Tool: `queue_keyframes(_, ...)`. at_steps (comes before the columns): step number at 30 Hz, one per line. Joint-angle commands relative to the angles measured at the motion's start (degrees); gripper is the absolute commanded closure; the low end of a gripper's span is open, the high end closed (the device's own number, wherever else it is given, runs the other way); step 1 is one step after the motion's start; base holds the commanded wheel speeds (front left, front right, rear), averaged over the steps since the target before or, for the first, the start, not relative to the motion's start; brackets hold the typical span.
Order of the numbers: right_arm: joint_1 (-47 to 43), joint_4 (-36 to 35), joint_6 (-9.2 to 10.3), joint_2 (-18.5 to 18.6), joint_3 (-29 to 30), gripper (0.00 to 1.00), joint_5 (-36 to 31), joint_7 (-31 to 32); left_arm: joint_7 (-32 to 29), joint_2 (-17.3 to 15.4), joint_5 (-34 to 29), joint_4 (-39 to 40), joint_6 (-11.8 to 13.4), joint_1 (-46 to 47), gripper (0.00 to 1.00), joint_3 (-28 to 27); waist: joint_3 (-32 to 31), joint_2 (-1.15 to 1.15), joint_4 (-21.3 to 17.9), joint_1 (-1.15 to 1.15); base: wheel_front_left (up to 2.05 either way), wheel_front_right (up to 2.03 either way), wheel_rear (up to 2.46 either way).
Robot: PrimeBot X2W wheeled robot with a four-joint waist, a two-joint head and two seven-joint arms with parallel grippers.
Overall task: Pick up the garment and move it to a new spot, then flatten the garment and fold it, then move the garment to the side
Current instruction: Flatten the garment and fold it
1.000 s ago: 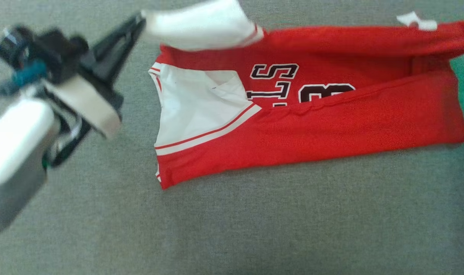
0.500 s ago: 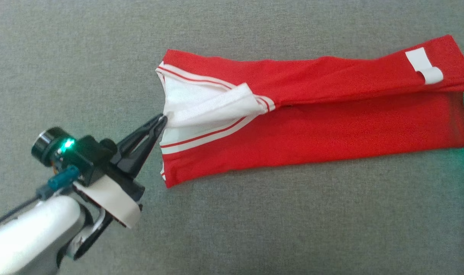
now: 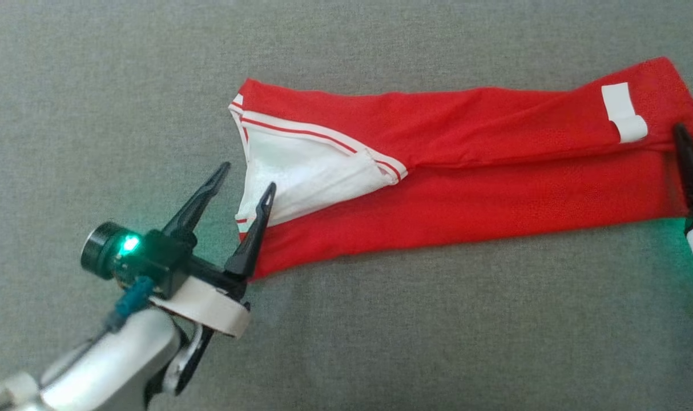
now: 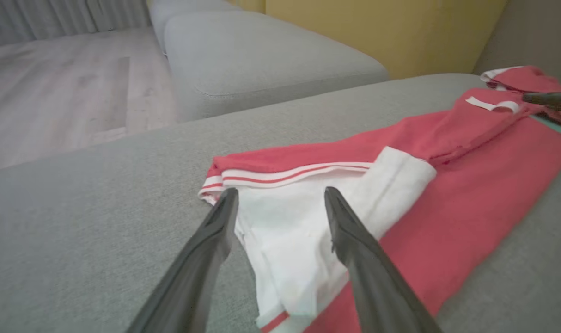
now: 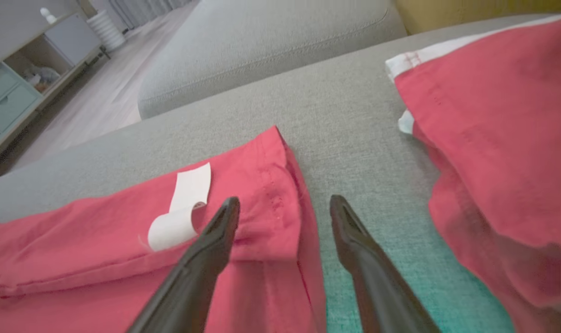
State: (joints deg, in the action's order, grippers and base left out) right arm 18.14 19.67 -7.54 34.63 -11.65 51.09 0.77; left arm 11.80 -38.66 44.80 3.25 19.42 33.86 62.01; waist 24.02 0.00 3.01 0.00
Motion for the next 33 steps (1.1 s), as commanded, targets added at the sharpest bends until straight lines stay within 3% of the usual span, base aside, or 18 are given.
queue_keyframes(1,-1.85,-1.05,0.05,1.16,0.53,0.0,-0.77,-1.05,0.99,-1.18,-0.93,0.37,1.41,-0.13,0.0,-3.07,-0.46,0.0,0.13,0.0,0.0,0.0,0.0)
queue_keyframes(5,-3.77,-0.8,0.05,-1.95,3.3,0.0,-3.7,-3.49,2.95,3.54,-4.45,-3.07,9.61,-3.08,0.0,-7.03,-1.98,0.0,0.5,0.0,0.0,0.0,0.0)
queue_keyframes(8,-4.27,0.3,0.05,-4.3,5.45,0.0,-5.35,-4.35,3.15,7.53,-8.76,-2.54,13.28,-6.3,0.0,-11.77,-3.18,0.0,1.28,0.0,0.0,0.0,0.0)
queue_keyframes(11,-3.57,2.36,0.05,-5.7,7.59,0.0,-7.15,-4.35,3.17,11.22,-14.35,-1.19,14.91,-10.34,0.0,-15.59,-4.29,0.0,2.51,0.0,0.0,0.0,0.0)
queue_keyframes(15,-1.7,6.6,0.05,-6.72,10.72,0.0,-9.56,-3.4,3.18,15.75,-19.53,-0.16,14.17,-15.2,0.0,-19.09,-5.29,0.0,4.46,0.0,0.0,0.0,0.0)
queue_keyframes(22,-0.27,15.17,0.05,-8.69,11.62,0.0,-12.0,3.62,3.18,20.77,-24.79,-0.71,9.55,-19.75,0.0,-23.87,-6.17,0.0,6.63,0.0,0.0,0.0,0.0)
queue_keyframes(23,-0.36,15.63,0.05,-8.93,11.28,0.16,-12.02,4.66,3.19,21.13,-25.36,-0.83,9.01,-20.14,0.0,-24.6,-6.29,0.0,6.68,0.0,0.0,0.0,0.0)
queue_keyframes(24,-0.48,15.83,0.05,-9.22,11.12,0.47,-11.91,5.46,3.19,21.46,-25.93,-0.89,8.51,-20.51,0.0,-25.39,-6.44,0.0,6.66,0.0,0.0,0.0,0.0)
queue_keyframes(25,-0.58,15.84,0.05,-9.44,11.07,0.92,-11.74,6.04,3.19,21.75,-26.42,-0.92,8.04,-20.9,0.0,-26.17,-6.59,0.0,6.53,0.0,0.0,0.0,0.0)
queue_keyframes(26,-0.66,15.74,0.05,-9.53,11.09,1.0,-11.65,6.43,3.19,22.01,-26.92,-0.91,7.62,-21.28,0.0,-26.95,-6.73,0.0,6.29,0.0,0.0,0.0,0.0)
queue_keyframes(33,-0.44,12.42,0.05,-8.87,11.85,1.0,-13.21,4.56,3.19,23.66,-29.53,-0.99,4.5,-23.55,0.0,-31.16,-7.92,0.0,2.76,0.0,0.0,0.0,0.0)
